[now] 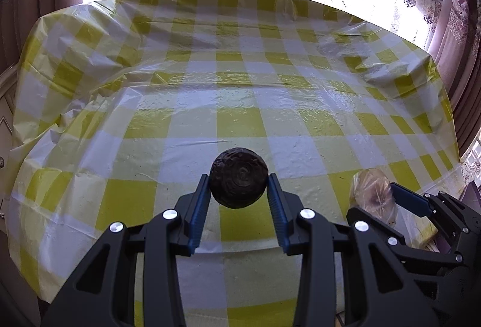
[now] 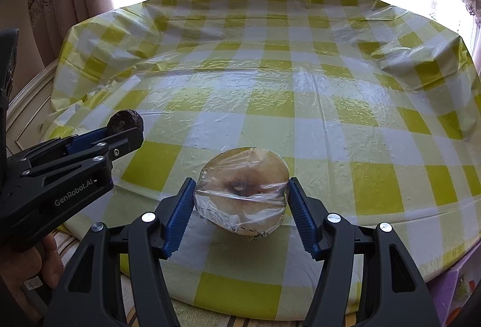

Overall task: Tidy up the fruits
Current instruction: 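Carry the dark brown fruit and wrapped pomelo half in both tools over the box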

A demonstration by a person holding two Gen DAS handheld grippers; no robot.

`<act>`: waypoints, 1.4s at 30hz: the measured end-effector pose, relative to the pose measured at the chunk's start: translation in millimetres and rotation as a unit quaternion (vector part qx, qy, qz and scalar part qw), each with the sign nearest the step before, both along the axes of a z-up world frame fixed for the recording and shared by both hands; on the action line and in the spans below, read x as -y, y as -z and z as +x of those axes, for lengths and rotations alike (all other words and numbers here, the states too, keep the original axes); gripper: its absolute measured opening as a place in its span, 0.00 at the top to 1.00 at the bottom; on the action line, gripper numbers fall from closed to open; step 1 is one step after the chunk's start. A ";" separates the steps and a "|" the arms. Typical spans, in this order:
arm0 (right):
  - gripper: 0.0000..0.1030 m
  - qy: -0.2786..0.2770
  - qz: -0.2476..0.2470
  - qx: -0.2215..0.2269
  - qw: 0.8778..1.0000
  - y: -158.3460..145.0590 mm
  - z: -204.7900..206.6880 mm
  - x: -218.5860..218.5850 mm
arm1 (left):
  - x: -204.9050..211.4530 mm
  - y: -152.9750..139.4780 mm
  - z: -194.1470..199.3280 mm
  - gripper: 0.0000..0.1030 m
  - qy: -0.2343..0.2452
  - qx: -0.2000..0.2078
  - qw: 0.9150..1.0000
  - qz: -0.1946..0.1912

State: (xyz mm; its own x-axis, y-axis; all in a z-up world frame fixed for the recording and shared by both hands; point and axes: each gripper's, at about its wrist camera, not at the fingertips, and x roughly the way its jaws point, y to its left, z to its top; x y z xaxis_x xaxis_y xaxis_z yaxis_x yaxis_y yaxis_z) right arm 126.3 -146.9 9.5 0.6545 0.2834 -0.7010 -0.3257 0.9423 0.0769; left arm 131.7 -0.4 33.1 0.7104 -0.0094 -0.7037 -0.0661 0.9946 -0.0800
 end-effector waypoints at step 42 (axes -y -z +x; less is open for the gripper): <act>0.41 0.069 0.012 0.011 0.998 -34.4 -75.0 119.2 | 108.4 -20.7 -61.7 0.62 0.115 -0.011 0.993 0.030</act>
State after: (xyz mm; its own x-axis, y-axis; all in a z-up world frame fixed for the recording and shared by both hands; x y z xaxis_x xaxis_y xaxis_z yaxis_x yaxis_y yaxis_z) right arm 51.4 -266.1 43.9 0.7032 0.2062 -0.6804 -0.1956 0.9762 0.0937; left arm 70.0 -108.8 53.8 0.6787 -0.1280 -0.7231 0.1627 0.9864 -0.0219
